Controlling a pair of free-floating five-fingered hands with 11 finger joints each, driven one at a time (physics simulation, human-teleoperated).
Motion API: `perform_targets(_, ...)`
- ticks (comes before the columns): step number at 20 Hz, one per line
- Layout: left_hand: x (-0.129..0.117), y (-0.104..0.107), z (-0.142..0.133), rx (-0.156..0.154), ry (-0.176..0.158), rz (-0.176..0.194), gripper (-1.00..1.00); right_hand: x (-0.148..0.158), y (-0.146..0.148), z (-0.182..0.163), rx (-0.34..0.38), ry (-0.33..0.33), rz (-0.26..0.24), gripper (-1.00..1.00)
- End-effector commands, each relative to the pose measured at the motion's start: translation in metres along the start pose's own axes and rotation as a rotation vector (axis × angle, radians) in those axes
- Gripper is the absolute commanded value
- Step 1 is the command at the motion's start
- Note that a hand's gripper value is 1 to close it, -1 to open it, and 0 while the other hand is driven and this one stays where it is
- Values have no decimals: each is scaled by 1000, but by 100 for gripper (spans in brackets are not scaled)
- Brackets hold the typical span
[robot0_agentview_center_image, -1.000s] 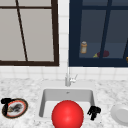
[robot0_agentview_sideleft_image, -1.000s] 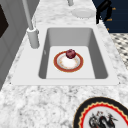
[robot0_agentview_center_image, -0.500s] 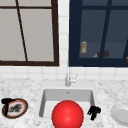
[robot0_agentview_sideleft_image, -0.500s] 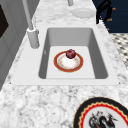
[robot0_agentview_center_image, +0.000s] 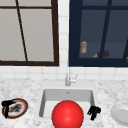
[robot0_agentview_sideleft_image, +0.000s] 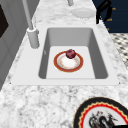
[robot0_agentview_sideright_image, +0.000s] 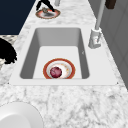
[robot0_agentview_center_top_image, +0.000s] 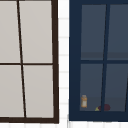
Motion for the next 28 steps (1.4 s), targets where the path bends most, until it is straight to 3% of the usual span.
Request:
perform_targets(1, 0, 0, 0, 1, 2, 18, -100, 0, 0, 0, 0, 0, 0, 0)
perform_targets(2, 0, 0, 0, 2, 2, 26, -100, 0, 0, 0, 0, 0, 0, 0)
perform_targets(3, -2, 1, -1, 4, 3, 39, 100, 0, 0, 0, 0, 0, 0, 0)
perform_targets(4, -3, 3, 0, -17, -9, 54, 100, 0, 0, 0, 0, 0, 0, 0)
perform_targets(6, 0, 11, -1, -7, -5, 118, 100, 0, 0, 0, 0, 0, 0, 0)
perform_targets(8, 0, 15, -2, 2, 1, 83, 100, 0, 0, 0, 0, 0, 0, 0)
perform_targets(12, -2, 19, -3, 13, 9, 64, 100, 0, 0, 0, 0, 0, 0, 0)
perform_targets(14, 0, 17, -3, 13, 7, 9, 100, 0, 0, 0, 0, 0, 0, 0)
perform_targets(15, 0, 17, -3, 14, 9, -3, 100, 0, 0, 0, 0, 0, 0, 0)
perform_targets(16, -1, 18, -1, 24, 8, 7, 100, 0, 0, 0, 0, 0, 0, 0)
perform_targets(17, 0, 19, -3, 24, 6, -12, 100, 0, 0, 0, 0, 0, 0, 0)
perform_targets(25, 38, 65, -38, 10, 3, 29, 100, 0, 0, 0, 0, 0, 0, 0)
perform_targets(28, 52, 83, -52, 6, -1, 28, 100, 0, 0, 0, 0, 0, 0, 0)
